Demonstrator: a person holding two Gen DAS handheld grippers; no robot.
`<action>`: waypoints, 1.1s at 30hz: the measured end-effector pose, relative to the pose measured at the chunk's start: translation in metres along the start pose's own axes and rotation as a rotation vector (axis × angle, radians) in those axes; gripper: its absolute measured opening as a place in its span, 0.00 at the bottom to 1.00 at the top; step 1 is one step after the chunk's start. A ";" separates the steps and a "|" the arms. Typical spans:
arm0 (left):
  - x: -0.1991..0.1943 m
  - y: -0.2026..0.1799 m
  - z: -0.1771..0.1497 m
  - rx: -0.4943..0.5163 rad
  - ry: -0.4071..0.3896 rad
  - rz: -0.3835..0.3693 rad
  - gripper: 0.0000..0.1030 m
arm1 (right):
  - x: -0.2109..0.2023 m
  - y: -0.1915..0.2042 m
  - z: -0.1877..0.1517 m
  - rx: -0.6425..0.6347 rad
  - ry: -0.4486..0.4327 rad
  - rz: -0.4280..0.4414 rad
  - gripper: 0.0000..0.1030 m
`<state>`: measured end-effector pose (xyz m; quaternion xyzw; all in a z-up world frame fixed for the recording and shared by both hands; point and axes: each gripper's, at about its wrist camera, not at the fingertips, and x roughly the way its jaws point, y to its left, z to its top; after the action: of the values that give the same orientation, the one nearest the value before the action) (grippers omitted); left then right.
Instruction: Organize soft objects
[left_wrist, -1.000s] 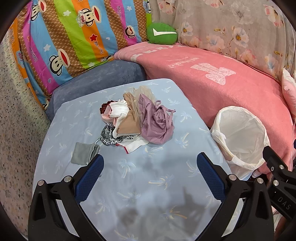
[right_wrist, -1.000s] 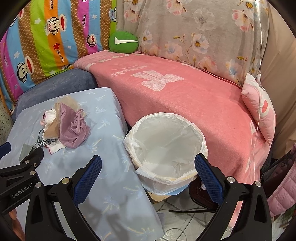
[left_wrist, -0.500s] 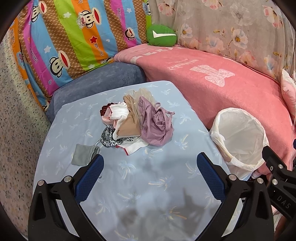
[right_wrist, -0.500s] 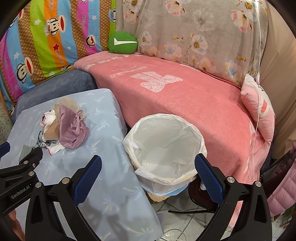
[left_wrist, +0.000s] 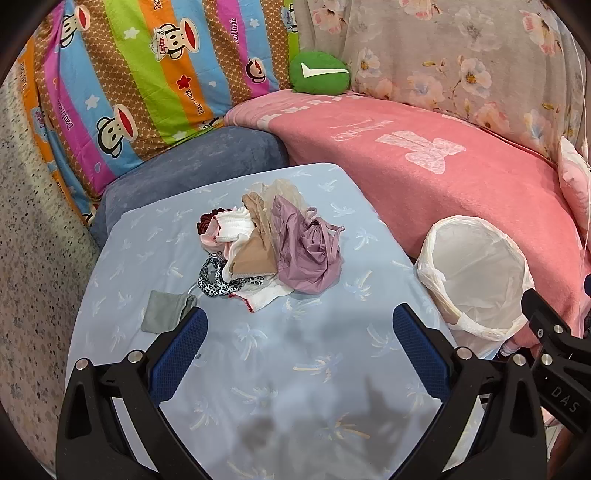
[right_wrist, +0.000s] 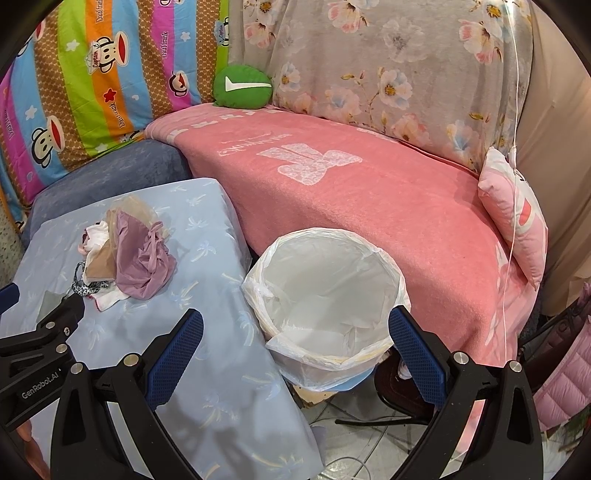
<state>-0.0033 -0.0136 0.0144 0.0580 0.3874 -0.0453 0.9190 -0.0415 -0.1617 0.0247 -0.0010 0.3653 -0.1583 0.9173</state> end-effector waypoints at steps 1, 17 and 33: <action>0.000 0.000 0.000 0.001 -0.001 0.000 0.93 | 0.000 0.000 0.000 0.000 0.000 0.000 0.94; 0.002 -0.004 0.001 0.007 -0.003 -0.006 0.93 | 0.001 -0.003 0.002 0.002 -0.001 -0.004 0.94; 0.007 -0.006 0.004 0.003 -0.001 -0.021 0.93 | 0.003 -0.003 0.006 0.009 -0.004 -0.015 0.94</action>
<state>0.0035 -0.0199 0.0119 0.0556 0.3874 -0.0554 0.9186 -0.0365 -0.1659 0.0276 -0.0001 0.3626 -0.1670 0.9169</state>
